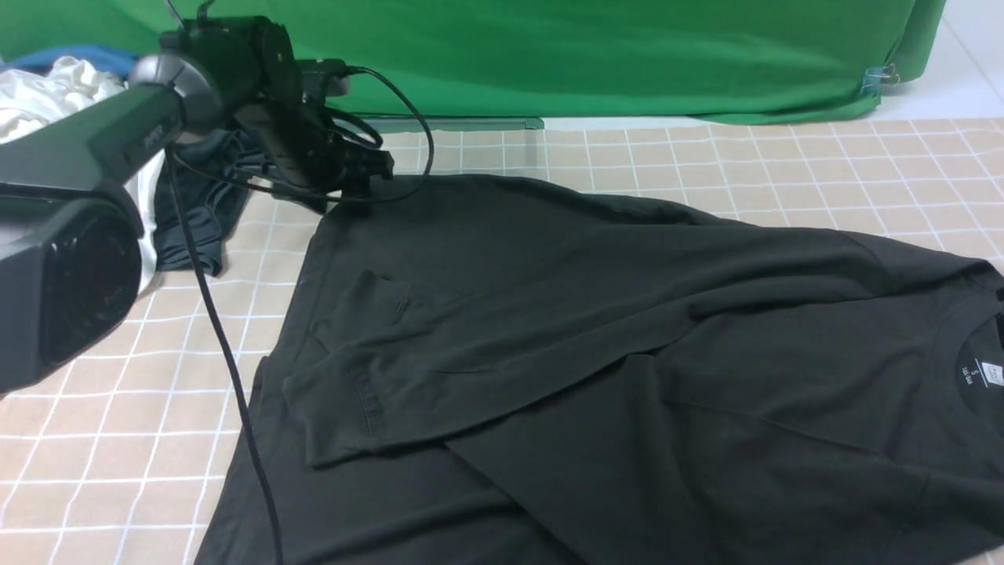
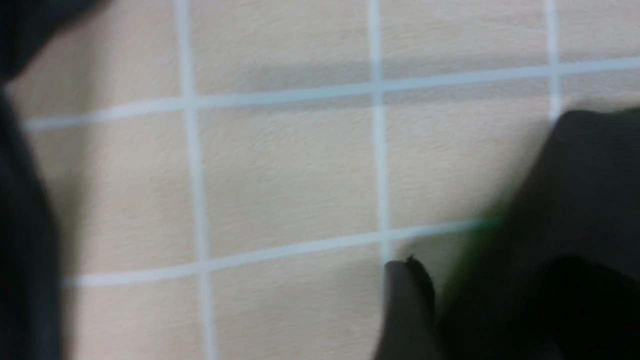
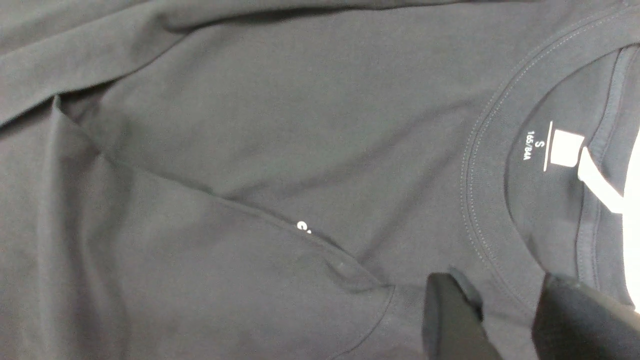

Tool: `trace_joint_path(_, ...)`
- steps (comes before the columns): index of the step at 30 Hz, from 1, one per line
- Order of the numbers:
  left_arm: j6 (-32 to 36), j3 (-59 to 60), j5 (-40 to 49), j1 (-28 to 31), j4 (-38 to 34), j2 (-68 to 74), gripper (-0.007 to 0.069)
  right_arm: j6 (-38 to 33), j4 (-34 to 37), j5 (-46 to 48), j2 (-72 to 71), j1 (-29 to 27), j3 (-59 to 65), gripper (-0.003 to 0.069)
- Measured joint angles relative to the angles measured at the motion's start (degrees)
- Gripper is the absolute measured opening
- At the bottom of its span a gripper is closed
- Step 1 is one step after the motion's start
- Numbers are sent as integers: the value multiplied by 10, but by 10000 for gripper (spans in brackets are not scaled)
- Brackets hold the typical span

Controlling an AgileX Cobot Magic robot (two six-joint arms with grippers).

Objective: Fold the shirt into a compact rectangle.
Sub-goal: 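Grasp the near edge of the shirt at its hem and shoulder corners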

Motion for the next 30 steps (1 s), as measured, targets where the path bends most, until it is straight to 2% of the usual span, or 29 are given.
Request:
trace_joint_path(3, 53, 0, 9, 0, -42, 0, 103, 1, 0, -2, 0, 0, 0, 281)
trace_joint_path(5, 67, 0, 11, -1, -49, -1, 35, 1, 0, -2, 0, 0, 0, 281)
trace_joint_path(12, 70, 0, 42, -23, -19, -37, 20, 1, 0, -4, 0, 0, 0, 281)
trace_joint_path(18, 38, 0, 119, -99, 5, -50, 20, 1, 0, -9, 5, 0, 0, 281)
trace_joint_path(21, 30, 0, 126, -134, 18, -45, 29, 1, 0, -9, 5, 0, 0, 281)
trace_joint_path(23, 24, 0, 126, -153, 20, -44, 70, 1, 1, -9, 6, 0, 0, 281)
trace_joint_path(26, 20, 0, 121, -175, 21, -44, 178, 1, 1, -9, 6, 0, 0, 281)
trace_joint_path(27, 20, -1, 118, -182, 21, -44, 226, 1, 2, -9, 6, 0, 0, 281)
trace_joint_path(28, 20, -5, 115, -193, 21, -44, 305, 2, 2, -9, 6, 0, 0, 281)
trace_joint_path(30, 20, -11, 116, -200, 20, -43, 361, 3, 2, -9, 6, 0, 0, 281)
